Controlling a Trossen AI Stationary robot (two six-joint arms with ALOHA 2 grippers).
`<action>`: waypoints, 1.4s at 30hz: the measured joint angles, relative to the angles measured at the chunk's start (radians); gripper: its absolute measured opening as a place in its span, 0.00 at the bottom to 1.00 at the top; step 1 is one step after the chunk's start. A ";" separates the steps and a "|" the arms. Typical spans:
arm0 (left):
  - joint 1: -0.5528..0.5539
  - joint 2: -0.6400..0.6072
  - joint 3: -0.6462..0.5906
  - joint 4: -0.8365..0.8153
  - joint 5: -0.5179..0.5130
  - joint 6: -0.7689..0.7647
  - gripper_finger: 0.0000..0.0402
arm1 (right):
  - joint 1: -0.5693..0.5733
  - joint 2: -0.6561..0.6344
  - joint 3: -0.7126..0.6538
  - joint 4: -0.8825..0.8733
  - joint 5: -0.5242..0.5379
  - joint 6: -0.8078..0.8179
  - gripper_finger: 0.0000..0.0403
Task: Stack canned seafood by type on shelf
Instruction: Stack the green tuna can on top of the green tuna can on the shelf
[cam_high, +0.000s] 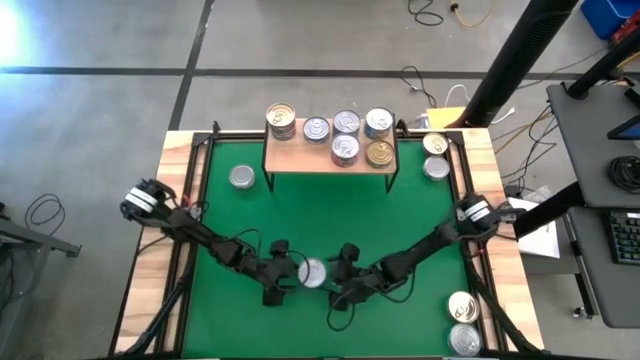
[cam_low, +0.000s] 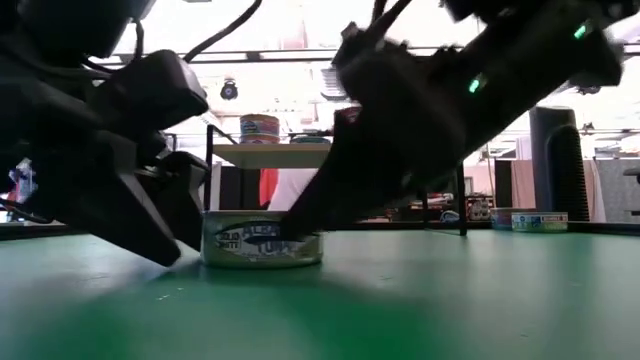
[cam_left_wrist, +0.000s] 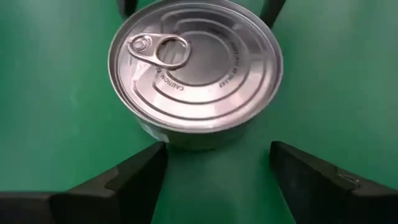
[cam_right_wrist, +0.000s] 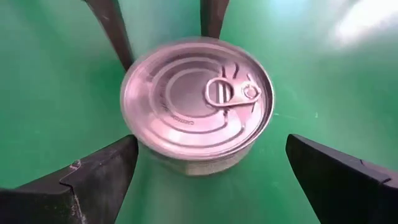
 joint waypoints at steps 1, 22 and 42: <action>0.001 0.016 0.011 0.007 -0.013 0.008 0.68 | -0.007 0.018 0.011 0.000 -0.020 -0.017 0.99; 0.013 0.152 0.091 0.085 -0.024 0.068 0.67 | -0.013 0.149 0.077 0.130 0.061 -0.025 1.00; 0.025 -0.242 -0.021 -0.017 -0.060 0.145 0.67 | -0.010 -0.083 -0.055 0.105 -0.004 -0.120 0.93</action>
